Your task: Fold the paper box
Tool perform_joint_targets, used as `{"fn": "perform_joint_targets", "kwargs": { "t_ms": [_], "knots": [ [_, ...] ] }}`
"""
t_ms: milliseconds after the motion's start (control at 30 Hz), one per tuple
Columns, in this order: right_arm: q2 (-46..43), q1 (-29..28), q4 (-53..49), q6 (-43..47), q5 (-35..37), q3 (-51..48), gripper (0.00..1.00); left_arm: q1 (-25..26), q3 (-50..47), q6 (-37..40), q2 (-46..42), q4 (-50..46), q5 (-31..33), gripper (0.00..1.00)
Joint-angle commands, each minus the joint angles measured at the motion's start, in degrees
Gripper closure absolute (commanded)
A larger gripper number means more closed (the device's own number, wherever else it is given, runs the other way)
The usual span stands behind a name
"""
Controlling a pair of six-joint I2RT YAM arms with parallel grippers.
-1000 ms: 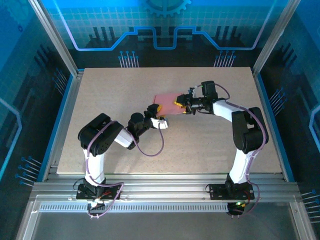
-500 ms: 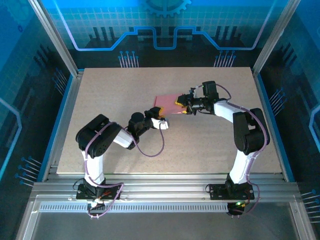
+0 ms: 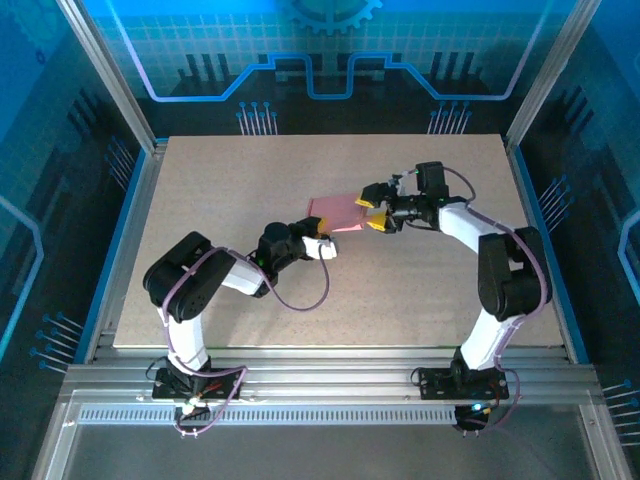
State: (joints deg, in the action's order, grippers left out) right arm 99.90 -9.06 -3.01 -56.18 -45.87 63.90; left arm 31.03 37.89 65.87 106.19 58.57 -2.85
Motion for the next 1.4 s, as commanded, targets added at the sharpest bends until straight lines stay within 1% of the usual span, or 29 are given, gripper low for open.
{"fn": "perform_joint_targets", "kwargs": {
  "t_ms": [0,67,167,233,333,433,567,633,667,733,900,1033,1233,1333,1367],
  "knots": [
    [-6.1,2.7,-4.4,7.6,4.3,-0.9,0.22,0.4,2.3,-4.4,-3.5,-13.2,-3.3,0.8],
    [-9.4,3.2,-8.9,14.9,7.8,-0.6,0.22,0.2,3.6,-6.5,-5.2,-19.4,-5.4,0.8],
    [-15.2,2.3,-16.6,28.0,15.1,0.6,0.23,-0.6,7.1,-10.6,-8.3,-32.3,-10.3,0.81],
    [-19.7,0.4,-20.6,38.3,21.6,0.5,0.23,-1.7,10.9,-13.3,-9.9,-42.9,-15.0,0.82],
    [-25.0,-1.8,-23.5,50.1,26.8,-1.2,0.23,-2.9,16.0,-14.9,-11.3,-55.2,-19.8,0.82],
    [-27.6,-3.4,-26.3,58.3,28.1,-2.2,0.23,-3.4,19.0,-14.9,-12.4,-62.3,-22.9,0.82],
    [-27.2,-7.0,-31.0,67.9,29.3,-0.4,0.23,-4.2,24.1,-14.7,-12.3,-73.9,-28.7,0.81],
    [-25.9,-8.2,-32.8,70.6,30.8,1.0,0.22,-4.3,27.0,-14.2,-11.3,-80.1,-31.6,0.81],
    [-25.1,-8.3,-33.7,71.3,30.3,1.8,0.22,-4.4,28.4,-13.8,-10.7,-82.8,-33.0,0.81],
    [-23.5,-8.6,-35.5,72.5,29.8,3.5,0.22,-4.4,30.2,-13.4,-9.5,-86.3,-33.9,0.81],
    [-19.2,-9.2,-38.5,75.2,28.3,6.9,0.22,-4.4,31.9,-12.0,-7.6,-90.1,-33.7,0.81],
    [-15.6,-9.6,-40.9,77.0,25.3,9.6,0.26,-4.4,33.5,-11.5,-6.0,-92.7,-34.1,0.8],
    [-11.2,-11.5,-46.6,80.4,23.2,13.5,0.38,-4.5,36.9,-11.1,-2.6,-97.3,-34.0,0.81],
    [-9.6,-11.8,-46.9,80.4,23.4,14.7,0.48,-4.4,37.6,-10.7,-1.9,-98.3,-33.9,0.81],
    [-9.2,-11.7,-46.9,80.4,23.4,15.0,0.55,-4.4,37.5,-10.8,-1.8,-98.3,-33.9,0.81]
  ]
}}
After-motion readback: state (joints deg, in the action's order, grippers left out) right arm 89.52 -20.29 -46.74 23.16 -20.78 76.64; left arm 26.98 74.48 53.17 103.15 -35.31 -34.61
